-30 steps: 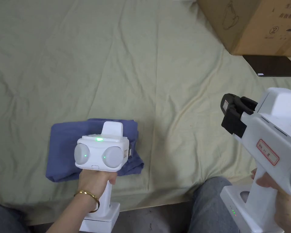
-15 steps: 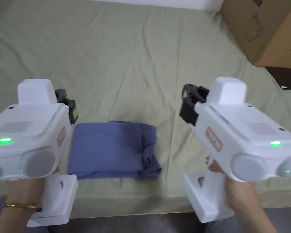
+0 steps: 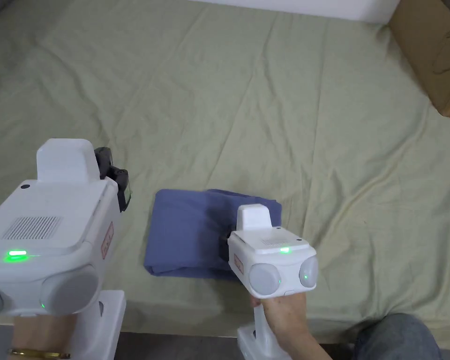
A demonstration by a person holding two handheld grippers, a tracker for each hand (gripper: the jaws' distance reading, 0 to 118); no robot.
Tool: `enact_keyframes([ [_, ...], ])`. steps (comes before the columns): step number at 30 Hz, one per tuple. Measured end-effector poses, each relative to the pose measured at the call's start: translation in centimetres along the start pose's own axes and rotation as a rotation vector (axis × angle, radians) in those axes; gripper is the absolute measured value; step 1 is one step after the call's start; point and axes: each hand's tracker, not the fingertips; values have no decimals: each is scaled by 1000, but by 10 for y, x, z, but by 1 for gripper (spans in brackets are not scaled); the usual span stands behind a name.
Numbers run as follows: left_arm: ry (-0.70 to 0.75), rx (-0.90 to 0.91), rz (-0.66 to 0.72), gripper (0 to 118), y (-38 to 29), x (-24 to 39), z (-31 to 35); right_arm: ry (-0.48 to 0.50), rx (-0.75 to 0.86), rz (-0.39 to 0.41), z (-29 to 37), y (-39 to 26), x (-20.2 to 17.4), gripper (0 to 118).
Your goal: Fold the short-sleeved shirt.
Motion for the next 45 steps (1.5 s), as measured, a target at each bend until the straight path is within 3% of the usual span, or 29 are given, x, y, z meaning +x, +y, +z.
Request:
enact_keyframes([
  [4,-9,-12,6,0,0,-3,-7,-14,31,11,-1,-5,-2,0],
  [6,-15,-19,20,7,3,-6,-14,-19,23,3,-2,-3,-1,0],
  [8,-80,-73,75,47,10,-12,-26,-17,23,-5,-1,-3,-1,0],
  [10,-160,-159,139,104,14,-21,-42,-17,26,-5,0,-3,-1,0],
  [11,-228,-196,166,118,14,-27,-53,-17,26,-4,1,-3,-1,0],
  [20,-628,-728,424,118,-35,-70,-159,-10,26,-2,1,-3,0,0],
  [26,-752,-878,535,118,-85,-81,-203,-16,35,12,1,-5,-1,0],
  [30,-807,-912,595,100,-106,-78,-220,-14,35,-5,1,-5,0,0],
  [32,-858,-890,647,97,-110,-77,-227,-11,36,-10,1,-6,1,0],
  [34,-819,-907,635,82,-111,-60,-218,-8,35,-16,1,-5,2,0],
  [35,-817,-906,630,73,-112,-60,-219,-6,33,-18,1,-5,2,0],
  [37,-758,-919,599,34,-113,-56,-215,0,29,-20,1,-3,4,0],
  [40,-732,-924,606,29,-105,-48,-208,12,17,-11,1,3,7,0],
  [42,-631,-952,587,26,-95,-49,-211,26,19,-23,7,8,11,0],
  [45,-579,-972,571,24,-64,-35,-197,41,102,-47,32,24,17,0],
])
